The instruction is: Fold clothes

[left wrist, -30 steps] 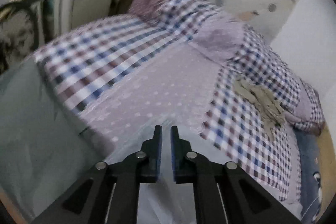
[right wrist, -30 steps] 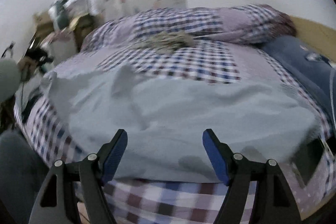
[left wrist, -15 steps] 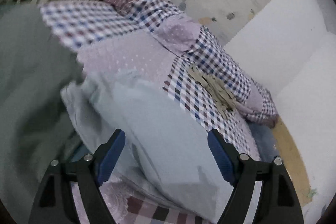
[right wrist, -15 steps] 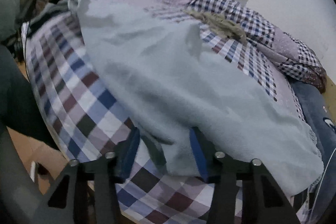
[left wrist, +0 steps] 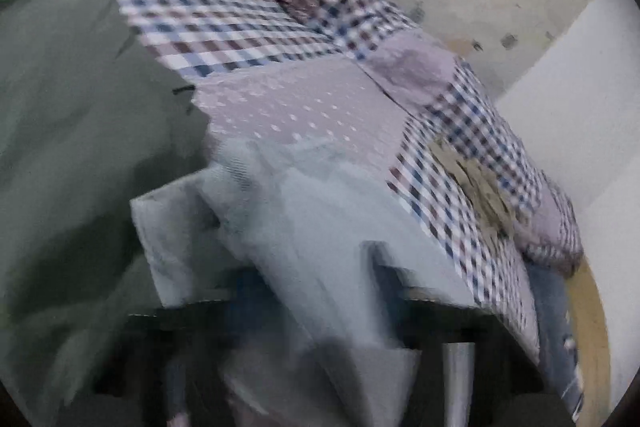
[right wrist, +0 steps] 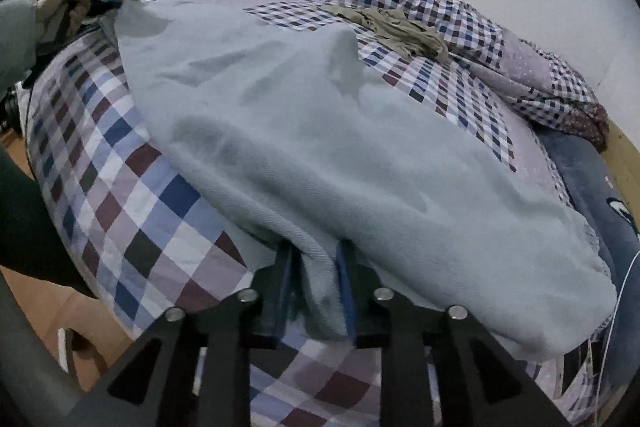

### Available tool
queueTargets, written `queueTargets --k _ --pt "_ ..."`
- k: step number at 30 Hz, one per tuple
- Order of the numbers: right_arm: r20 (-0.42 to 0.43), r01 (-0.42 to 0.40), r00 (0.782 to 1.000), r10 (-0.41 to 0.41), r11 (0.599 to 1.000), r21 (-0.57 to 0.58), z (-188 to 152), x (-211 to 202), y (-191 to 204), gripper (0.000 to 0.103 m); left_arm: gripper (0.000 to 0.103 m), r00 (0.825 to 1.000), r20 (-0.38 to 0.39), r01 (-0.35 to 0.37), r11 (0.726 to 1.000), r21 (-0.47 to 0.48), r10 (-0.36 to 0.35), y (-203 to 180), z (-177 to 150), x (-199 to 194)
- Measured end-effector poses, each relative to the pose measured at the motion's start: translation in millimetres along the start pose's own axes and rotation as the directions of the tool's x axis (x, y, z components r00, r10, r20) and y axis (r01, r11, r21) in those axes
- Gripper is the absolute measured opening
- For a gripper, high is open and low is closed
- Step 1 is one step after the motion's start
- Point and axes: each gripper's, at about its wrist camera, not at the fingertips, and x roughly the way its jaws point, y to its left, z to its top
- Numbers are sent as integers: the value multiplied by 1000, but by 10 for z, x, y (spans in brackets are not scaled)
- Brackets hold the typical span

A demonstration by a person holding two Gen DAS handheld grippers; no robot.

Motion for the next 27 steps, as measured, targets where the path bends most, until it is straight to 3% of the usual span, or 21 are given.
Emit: queueTargets --k 3,4,5,9,11,14,20,21,23,24,27 --pt "-7 51 999 -52 998 -40 8 27 83 19 5 997 59 44 999 -12 -44 24 44 -111" --pt "-13 76 997 -76 996 -36 16 6 85 7 5 995 81 62 998 -11 -61 25 59 -161" --pt "-2 96 995 -96 995 -13 24 -60 64 4 5 992 104 79 997 -10 -78 25 74 -211" --pt "4 126 992 -126 990 56 28 -218 47 2 5 971 192 148 989 -2 -145 27 135 -412" --pt "-56 97 994 -94 994 44 -16 -125 112 2 5 979 168 117 993 4 -116 94 146 -277" --pt "-114 86 990 -84 996 16 -39 -42 180 4 5 997 71 41 997 -59 -37 339 57 8" --pt "-114 -29 992 49 986 164 250 -331 -164 16 5 995 80 63 997 -36 -59 348 49 -83" --pt "-93 -78 991 96 980 182 364 -386 -218 22 5 995 79 67 997 -43 -63 366 47 -82" --pt "-48 -174 981 188 961 214 590 -496 -324 32 5 995 76 72 996 -53 -68 394 36 -93" --pt "-26 -224 972 235 949 223 710 -553 -368 42 5 995 75 68 996 -51 -65 397 34 -92" --pt "12 -335 942 336 933 130 1124 -706 -285 51 5 996 73 62 997 -50 -59 392 48 -70"
